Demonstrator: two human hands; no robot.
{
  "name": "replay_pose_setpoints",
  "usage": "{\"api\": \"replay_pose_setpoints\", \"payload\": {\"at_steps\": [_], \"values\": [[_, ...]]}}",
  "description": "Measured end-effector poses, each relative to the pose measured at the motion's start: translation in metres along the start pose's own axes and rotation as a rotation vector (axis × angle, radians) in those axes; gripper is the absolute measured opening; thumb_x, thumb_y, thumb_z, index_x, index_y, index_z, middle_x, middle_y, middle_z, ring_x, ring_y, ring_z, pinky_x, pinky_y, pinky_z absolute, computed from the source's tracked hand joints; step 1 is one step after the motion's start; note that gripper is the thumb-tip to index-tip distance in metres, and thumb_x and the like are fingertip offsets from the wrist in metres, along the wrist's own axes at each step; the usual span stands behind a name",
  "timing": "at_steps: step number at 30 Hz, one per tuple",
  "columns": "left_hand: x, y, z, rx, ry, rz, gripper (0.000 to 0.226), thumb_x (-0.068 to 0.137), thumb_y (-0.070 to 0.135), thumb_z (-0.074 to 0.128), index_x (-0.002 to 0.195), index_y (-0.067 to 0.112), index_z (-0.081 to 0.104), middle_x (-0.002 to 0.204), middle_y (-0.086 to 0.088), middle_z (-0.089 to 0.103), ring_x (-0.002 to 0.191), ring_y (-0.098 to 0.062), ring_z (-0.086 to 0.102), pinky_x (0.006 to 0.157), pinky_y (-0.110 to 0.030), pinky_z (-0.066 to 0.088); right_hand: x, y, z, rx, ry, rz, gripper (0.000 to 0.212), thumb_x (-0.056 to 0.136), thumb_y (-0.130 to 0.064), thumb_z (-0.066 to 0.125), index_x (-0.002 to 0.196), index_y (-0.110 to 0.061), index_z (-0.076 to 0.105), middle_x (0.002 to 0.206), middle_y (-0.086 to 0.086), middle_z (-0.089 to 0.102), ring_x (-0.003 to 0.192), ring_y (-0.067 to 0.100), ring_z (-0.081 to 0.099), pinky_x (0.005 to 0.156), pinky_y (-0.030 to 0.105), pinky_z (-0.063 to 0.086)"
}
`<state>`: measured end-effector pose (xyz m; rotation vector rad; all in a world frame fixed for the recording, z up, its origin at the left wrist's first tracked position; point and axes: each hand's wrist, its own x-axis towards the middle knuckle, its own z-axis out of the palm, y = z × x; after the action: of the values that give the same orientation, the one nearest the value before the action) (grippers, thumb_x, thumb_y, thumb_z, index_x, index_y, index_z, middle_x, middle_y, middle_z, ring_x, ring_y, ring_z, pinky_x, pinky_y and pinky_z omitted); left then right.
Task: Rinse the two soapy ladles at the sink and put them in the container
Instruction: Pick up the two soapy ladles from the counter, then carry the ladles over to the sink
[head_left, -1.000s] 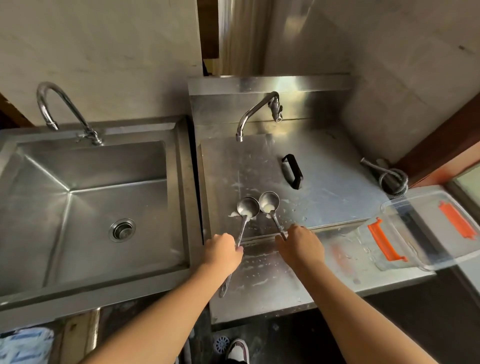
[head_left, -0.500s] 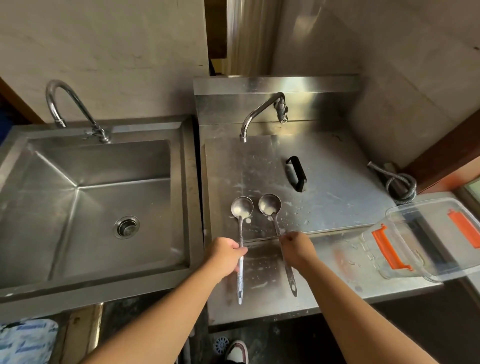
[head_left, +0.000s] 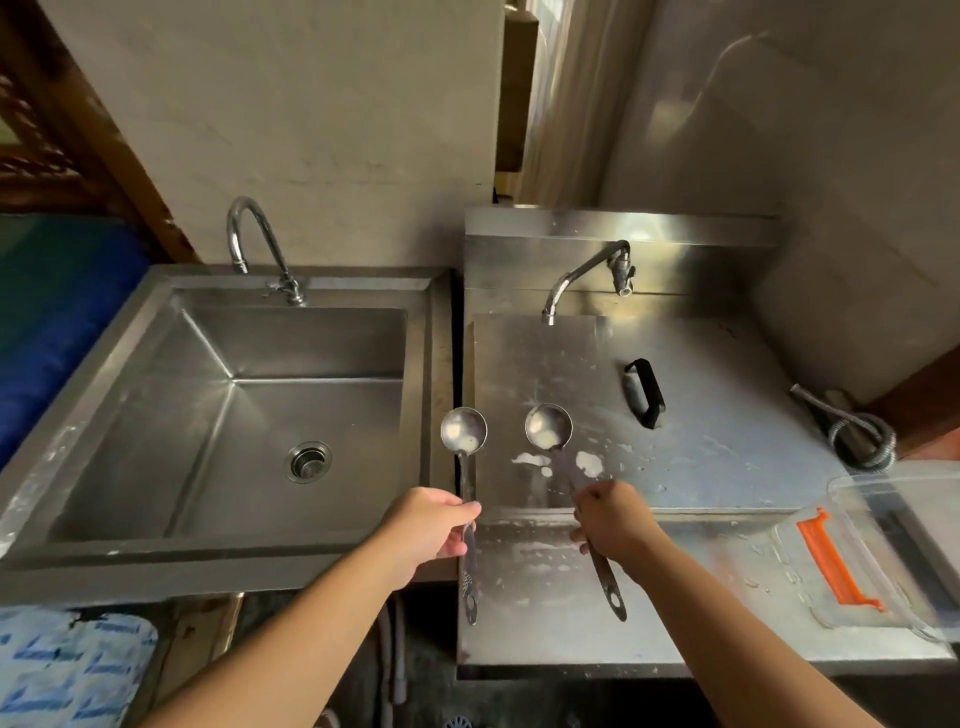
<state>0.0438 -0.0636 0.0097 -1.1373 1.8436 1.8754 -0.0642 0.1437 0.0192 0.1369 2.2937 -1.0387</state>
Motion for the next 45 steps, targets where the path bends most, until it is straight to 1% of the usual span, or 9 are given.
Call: {"api": "replay_pose_setpoints", "payload": {"at_steps": [13, 16, 20, 24, 29, 34, 37, 41, 45], "values": [[-0.022, -0.017, -0.170, -0.221, 0.017, 0.040, 0.022, 0.087, 0.012, 0.078, 0.103, -0.001, 0.071, 0.083, -0.010, 0.068, 0.054, -0.014, 0.058, 0.051, -0.021, 0.054, -0.069, -0.138, 0.146, 0.273, -0.109, 0.018, 0.027, 0.099, -0.006, 0.047, 0.084, 0.008, 0.065, 0.067, 0.018, 0.063, 0.049, 0.028, 0.064, 0.062, 0.048, 0.061], [-0.023, -0.028, -0.228, -0.249, 0.004, 0.046, 0.021, 0.087, 0.010, 0.078, 0.106, 0.007, 0.070, 0.088, -0.011, 0.069, 0.054, -0.016, 0.060, 0.053, -0.024, 0.055, -0.087, -0.170, 0.206, 0.392, -0.106, 0.059, 0.028, 0.099, -0.003, 0.044, 0.078, 0.007, 0.059, 0.055, 0.014, 0.056, 0.037, 0.022, 0.055, 0.044, 0.030, 0.053], [-0.019, -0.049, -0.299, -0.281, 0.009, 0.025, 0.017, 0.090, 0.009, 0.072, 0.106, 0.007, 0.068, 0.089, -0.011, 0.067, 0.058, -0.018, 0.062, 0.053, -0.027, 0.055, -0.110, -0.206, 0.284, 0.442, -0.069, 0.084, 0.024, 0.092, 0.003, 0.039, 0.074, 0.000, 0.055, 0.056, 0.009, 0.046, 0.041, 0.017, 0.041, 0.043, 0.027, 0.040], [-0.013, -0.067, -0.353, -0.342, 0.082, 0.005, 0.012, 0.093, 0.013, 0.068, 0.104, 0.010, 0.070, 0.086, -0.011, 0.068, 0.063, -0.021, 0.066, 0.048, -0.025, 0.055, -0.131, -0.235, 0.345, 0.401, -0.088, 0.124, 0.028, 0.088, -0.001, 0.038, 0.063, -0.010, 0.046, 0.053, 0.004, 0.040, 0.035, 0.014, 0.034, 0.033, 0.018, 0.030], [-0.011, -0.077, -0.405, -0.461, 0.144, -0.030, 0.011, 0.089, 0.014, 0.069, 0.095, 0.006, 0.075, 0.084, -0.013, 0.079, 0.061, -0.022, 0.074, 0.054, -0.027, 0.057, -0.144, -0.267, 0.404, 0.359, -0.142, 0.140, 0.023, 0.093, -0.003, 0.044, 0.073, -0.009, 0.055, 0.059, 0.005, 0.046, 0.041, 0.014, 0.036, 0.039, 0.021, 0.032], [-0.012, -0.072, -0.417, -0.554, 0.106, -0.062, 0.007, 0.091, 0.008, 0.067, 0.094, 0.004, 0.071, 0.077, -0.008, 0.077, 0.066, -0.018, 0.073, 0.052, -0.023, 0.057, -0.143, -0.287, 0.417, 0.148, -0.146, 0.148, 0.027, 0.087, -0.010, 0.046, 0.065, -0.008, 0.062, 0.042, 0.002, 0.051, 0.033, 0.018, 0.043, 0.036, 0.017, 0.032], [-0.007, -0.064, -0.421, -0.579, 0.076, -0.089, 0.007, 0.089, 0.004, 0.070, 0.090, 0.000, 0.076, 0.059, -0.003, 0.072, 0.052, -0.014, 0.067, 0.049, -0.024, 0.056, -0.130, -0.301, 0.425, 0.152, -0.142, 0.124, 0.027, 0.090, -0.008, 0.046, 0.087, 0.000, 0.071, 0.057, 0.004, 0.068, 0.048, 0.018, 0.046, 0.050, 0.027, 0.040], [0.010, -0.050, -0.414, -0.593, 0.078, -0.105, 0.009, 0.085, 0.002, 0.074, 0.081, 0.000, 0.081, 0.058, -0.004, 0.070, 0.048, -0.012, 0.061, 0.048, -0.023, 0.056, -0.100, -0.317, 0.424, -0.079, -0.156, 0.027, 0.028, 0.094, -0.022, 0.066, 0.070, -0.009, 0.061, 0.070, 0.004, 0.059, 0.068, 0.021, 0.054, 0.068, 0.029, 0.044], [0.038, -0.031, -0.399, -0.616, 0.155, -0.130, 0.011, 0.090, 0.003, 0.068, 0.081, -0.001, 0.073, 0.058, -0.007, 0.073, 0.045, -0.012, 0.065, 0.047, -0.022, 0.056, -0.060, -0.328, 0.413, -0.270, -0.223, -0.037, 0.020, 0.098, -0.011, 0.055, 0.110, 0.000, 0.067, 0.091, 0.007, 0.065, 0.079, 0.020, 0.060, 0.074, 0.030, 0.051]]}}
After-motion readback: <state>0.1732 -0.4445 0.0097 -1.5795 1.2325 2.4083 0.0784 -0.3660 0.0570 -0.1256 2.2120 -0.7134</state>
